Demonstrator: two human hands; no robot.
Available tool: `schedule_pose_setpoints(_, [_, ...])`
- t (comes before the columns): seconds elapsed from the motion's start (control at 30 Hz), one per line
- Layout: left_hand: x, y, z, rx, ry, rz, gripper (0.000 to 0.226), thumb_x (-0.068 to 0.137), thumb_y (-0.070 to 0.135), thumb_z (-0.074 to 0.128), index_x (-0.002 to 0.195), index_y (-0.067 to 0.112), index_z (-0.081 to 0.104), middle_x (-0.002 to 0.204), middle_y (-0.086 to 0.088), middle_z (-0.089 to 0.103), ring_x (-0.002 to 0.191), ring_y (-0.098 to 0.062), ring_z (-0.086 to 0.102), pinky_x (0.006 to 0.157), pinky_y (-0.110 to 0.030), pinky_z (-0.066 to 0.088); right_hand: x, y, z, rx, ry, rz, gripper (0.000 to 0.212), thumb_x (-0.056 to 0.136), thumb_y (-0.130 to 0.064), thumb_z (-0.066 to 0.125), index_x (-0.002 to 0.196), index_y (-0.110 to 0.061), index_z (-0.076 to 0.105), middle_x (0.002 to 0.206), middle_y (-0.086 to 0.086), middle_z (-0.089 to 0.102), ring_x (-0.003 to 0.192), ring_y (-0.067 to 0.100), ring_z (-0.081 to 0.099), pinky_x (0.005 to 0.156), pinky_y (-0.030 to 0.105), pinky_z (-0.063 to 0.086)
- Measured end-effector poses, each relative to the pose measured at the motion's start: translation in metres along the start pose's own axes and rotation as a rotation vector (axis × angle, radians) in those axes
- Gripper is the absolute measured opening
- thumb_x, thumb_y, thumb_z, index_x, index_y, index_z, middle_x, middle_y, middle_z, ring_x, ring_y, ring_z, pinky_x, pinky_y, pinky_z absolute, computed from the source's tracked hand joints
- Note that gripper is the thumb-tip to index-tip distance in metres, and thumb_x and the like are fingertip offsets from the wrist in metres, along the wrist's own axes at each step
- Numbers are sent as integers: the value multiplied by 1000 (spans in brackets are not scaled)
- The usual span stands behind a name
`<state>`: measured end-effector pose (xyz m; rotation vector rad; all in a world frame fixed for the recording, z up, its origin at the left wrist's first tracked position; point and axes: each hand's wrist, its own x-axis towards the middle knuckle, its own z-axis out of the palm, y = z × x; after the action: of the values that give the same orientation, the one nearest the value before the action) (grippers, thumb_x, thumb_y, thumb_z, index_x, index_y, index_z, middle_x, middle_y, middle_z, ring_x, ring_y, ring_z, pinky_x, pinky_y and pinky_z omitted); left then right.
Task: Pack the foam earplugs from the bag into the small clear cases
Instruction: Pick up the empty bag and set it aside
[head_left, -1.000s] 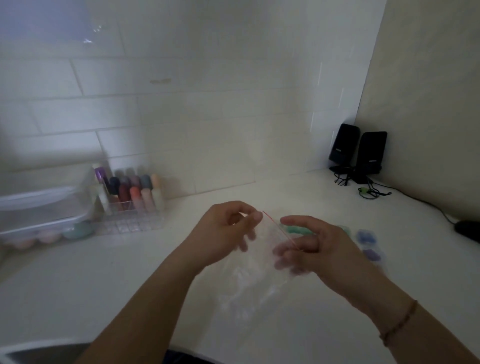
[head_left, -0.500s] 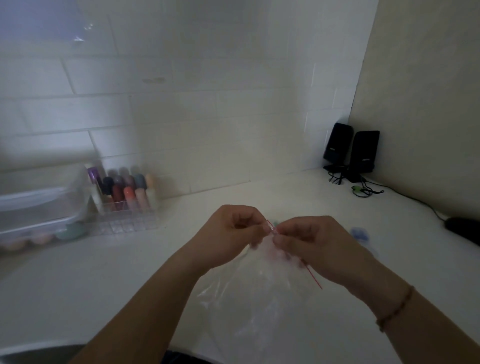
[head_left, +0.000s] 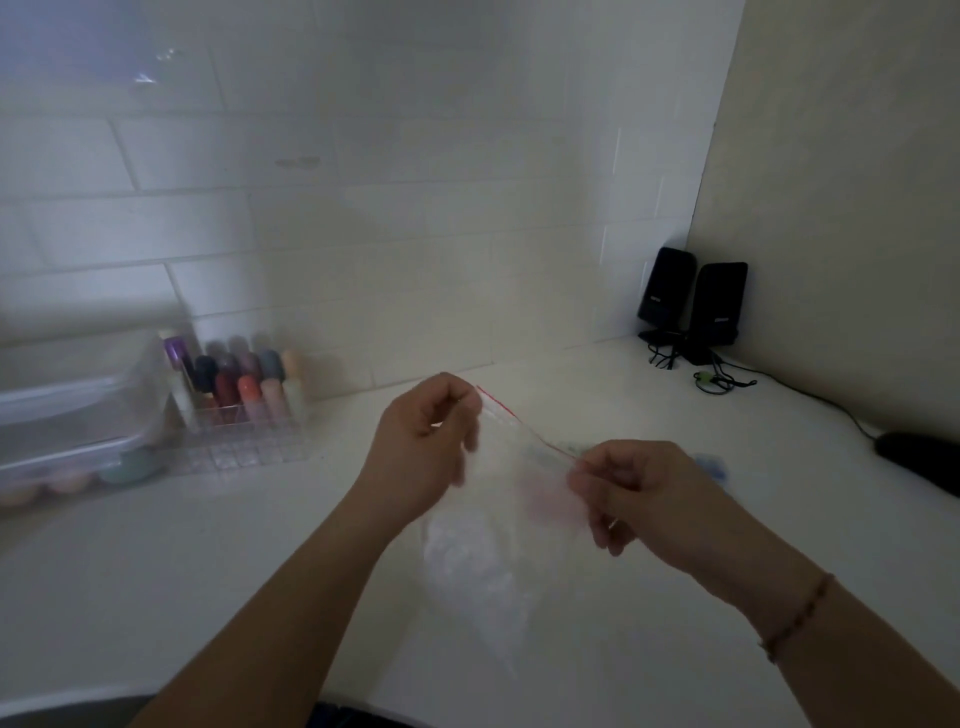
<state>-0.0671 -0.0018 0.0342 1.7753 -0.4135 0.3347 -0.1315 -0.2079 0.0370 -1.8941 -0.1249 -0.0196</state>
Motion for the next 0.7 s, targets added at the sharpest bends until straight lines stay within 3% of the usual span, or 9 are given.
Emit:
schedule_pose_setpoints(0.1, [-4,-7,2,-30,53,-65,17,102,23,44,90,13,50,66,-7,67,42,-26,57,41,-22,35,1,-3,-9,-4,188,-33,11,90,-6,63,82,-2,69,59,11,65,52,17,60,51,28,51])
schedule_pose_setpoints(0.17, [-8,-9,9,-123,59,-123,16,103,23,43,93,11,47,64,-6,67,40,-24,55,39,-23,32,6,1,-10,31,282,-2,18,91,-24,63,87,-7,67,70,10,68,61,18,62,59,34,56])
schedule_pose_setpoints(0.3, [-14,-7,24,-308,140,-185,16,104,20,40,93,10,46,62,-6,66,35,-19,48,39,-23,33,10,14,8,156,165,195,72,67,-62,68,127,-26,49,100,4,69,87,22,70,79,48,58])
schedule_pose_setpoints(0.33, [-14,-6,28,-350,154,-212,17,104,22,41,96,9,47,64,-7,67,36,-20,49,40,-24,35,8,17,13,216,118,209,83,61,-58,72,133,-28,43,101,6,71,89,24,70,82,49,57])
schedule_pose_setpoints(0.4, [-14,-4,31,-415,133,-294,22,103,32,43,110,11,47,74,-9,72,44,-23,58,44,-26,43,3,20,21,389,116,132,78,73,-30,75,139,-25,33,88,14,74,80,27,71,76,46,57])
schedule_pose_setpoints(0.47, [-17,-4,30,-411,42,-385,32,98,39,49,123,22,41,84,-12,75,56,-31,66,50,-32,51,-1,24,19,356,250,18,73,87,-5,65,145,-22,23,74,15,73,63,24,67,63,35,54])
schedule_pose_setpoints(0.53, [-25,-4,29,-303,-51,-346,45,94,26,61,130,29,35,82,-12,75,61,-33,68,55,-34,54,-1,25,12,225,388,-47,77,88,-3,64,146,-29,21,70,12,73,58,23,66,60,30,54])
schedule_pose_setpoints(0.6, [-32,0,30,-236,-73,-215,55,90,6,64,132,30,38,77,-12,75,60,-35,67,57,-35,55,-3,21,3,170,438,-60,73,87,-6,67,142,-34,30,71,12,73,62,30,68,61,36,55])
schedule_pose_setpoints(0.7, [-31,6,33,-346,18,-178,37,91,4,62,121,23,54,77,-13,74,62,-35,69,59,-33,56,-6,13,-8,311,469,-116,36,88,0,63,116,-21,61,73,12,74,58,25,68,52,33,51])
